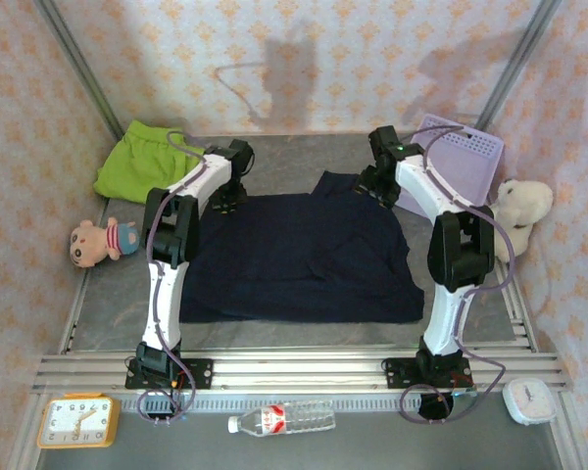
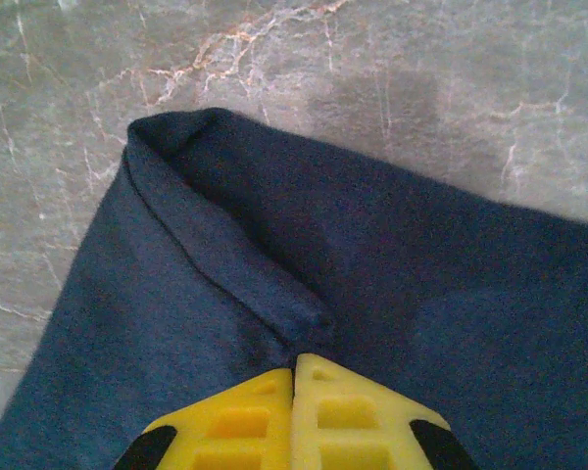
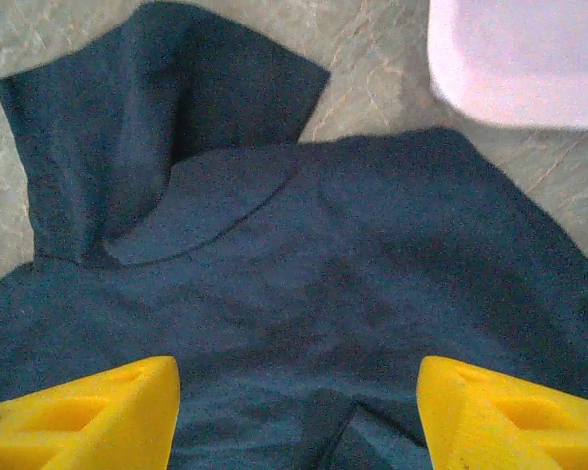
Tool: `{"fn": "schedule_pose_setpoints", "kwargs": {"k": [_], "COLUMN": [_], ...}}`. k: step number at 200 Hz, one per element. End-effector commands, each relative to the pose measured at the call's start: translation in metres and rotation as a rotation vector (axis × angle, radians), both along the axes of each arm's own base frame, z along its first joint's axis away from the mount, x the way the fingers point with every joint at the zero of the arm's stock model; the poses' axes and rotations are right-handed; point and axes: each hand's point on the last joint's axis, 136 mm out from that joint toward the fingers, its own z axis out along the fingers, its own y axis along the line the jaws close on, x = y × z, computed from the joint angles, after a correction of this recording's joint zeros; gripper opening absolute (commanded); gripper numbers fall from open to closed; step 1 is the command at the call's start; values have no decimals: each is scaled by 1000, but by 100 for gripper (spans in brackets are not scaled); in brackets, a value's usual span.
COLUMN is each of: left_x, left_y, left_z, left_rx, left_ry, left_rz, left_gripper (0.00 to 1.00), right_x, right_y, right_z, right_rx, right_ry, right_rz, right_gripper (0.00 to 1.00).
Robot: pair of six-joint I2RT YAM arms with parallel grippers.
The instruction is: Fold and stack the mixed laundry pile
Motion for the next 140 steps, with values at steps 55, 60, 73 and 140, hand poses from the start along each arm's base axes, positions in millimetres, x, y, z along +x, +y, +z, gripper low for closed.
{"fn": "schedule_pose_setpoints", "kwargs": {"k": [55,60,73,140], "left_x": [-13,-11,-6,16], "left_y": [87,90,96,104], "left_z": [57,58,62,72], "left_rx": [363,374,412,493], "left_ry": [119,122,120,115], "left_rz": [-220,-222,-230,-255], "left_gripper": [0,0,0,0], "right_x": [69,73,83,110], "right_y": [-9,-7,-1,17], "right_z": [-15,-18,-24,-70], "right_rx": [-69,-67,-46,34], "right_ry": [-35,-36,-39,-2], "right_rz": [-90,-89,-82,-115], "right_gripper": [65,65,65,62]}}
